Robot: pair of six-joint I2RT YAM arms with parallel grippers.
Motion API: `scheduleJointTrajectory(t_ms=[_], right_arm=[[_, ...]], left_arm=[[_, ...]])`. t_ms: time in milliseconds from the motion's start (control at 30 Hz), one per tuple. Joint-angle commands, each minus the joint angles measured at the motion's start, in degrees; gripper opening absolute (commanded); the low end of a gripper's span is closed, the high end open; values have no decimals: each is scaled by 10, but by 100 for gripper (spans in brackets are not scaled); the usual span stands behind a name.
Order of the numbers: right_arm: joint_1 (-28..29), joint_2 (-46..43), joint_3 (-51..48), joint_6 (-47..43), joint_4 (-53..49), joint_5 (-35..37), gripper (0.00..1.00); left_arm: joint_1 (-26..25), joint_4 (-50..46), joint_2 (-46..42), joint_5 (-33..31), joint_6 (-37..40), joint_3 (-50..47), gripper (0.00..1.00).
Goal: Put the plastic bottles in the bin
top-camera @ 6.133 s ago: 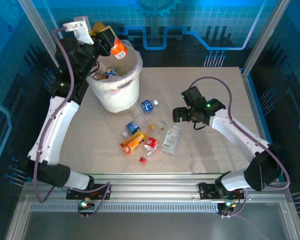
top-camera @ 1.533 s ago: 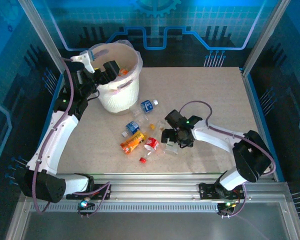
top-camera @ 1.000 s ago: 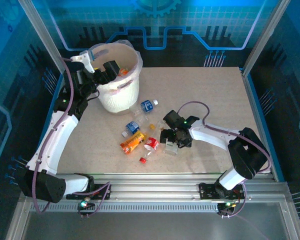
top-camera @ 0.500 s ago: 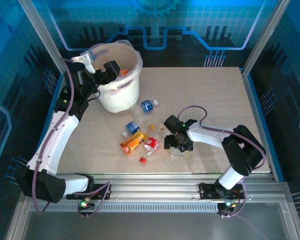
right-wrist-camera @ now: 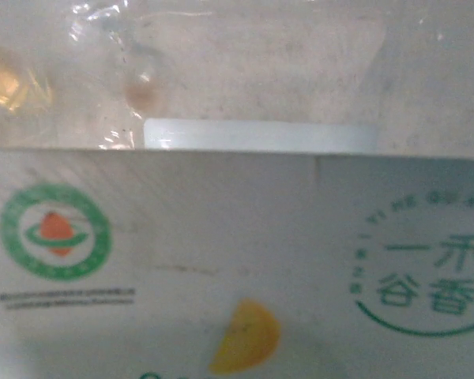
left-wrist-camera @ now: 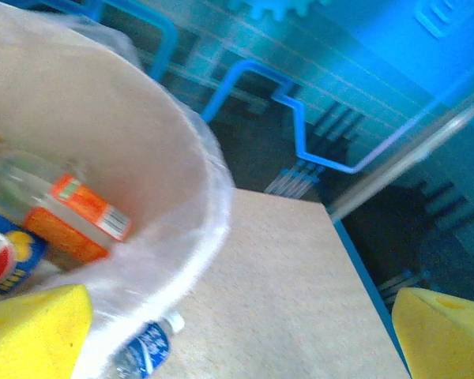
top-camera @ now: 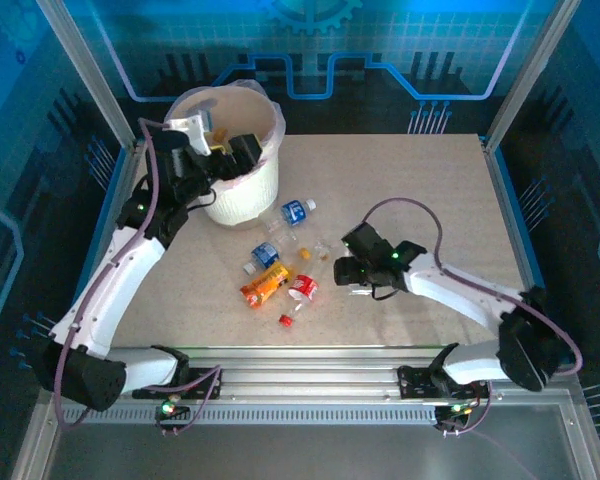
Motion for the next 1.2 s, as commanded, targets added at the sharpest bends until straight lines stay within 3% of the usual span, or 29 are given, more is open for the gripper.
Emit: scheduleJointTrajectory(t_ms=[0, 267, 567, 867, 1167], right_arm=[[5, -67, -20, -65, 58, 30, 62], [8, -163, -57, -147, 206, -8, 61], [19, -175, -53, -202, 304, -88, 61], [29, -161, -31, -213, 334, -124, 61], [39, -146, -11, -217, 347, -136, 61]], left_arm=[[-45, -23, -16, 26, 15, -3, 99], [-109, 33, -2, 121, -24, -41, 99], [-185, 0, 22, 145, 36, -30, 99], [-199, -3, 21, 168, 47, -53, 98], [-201, -18, 27, 163, 54, -65, 88]])
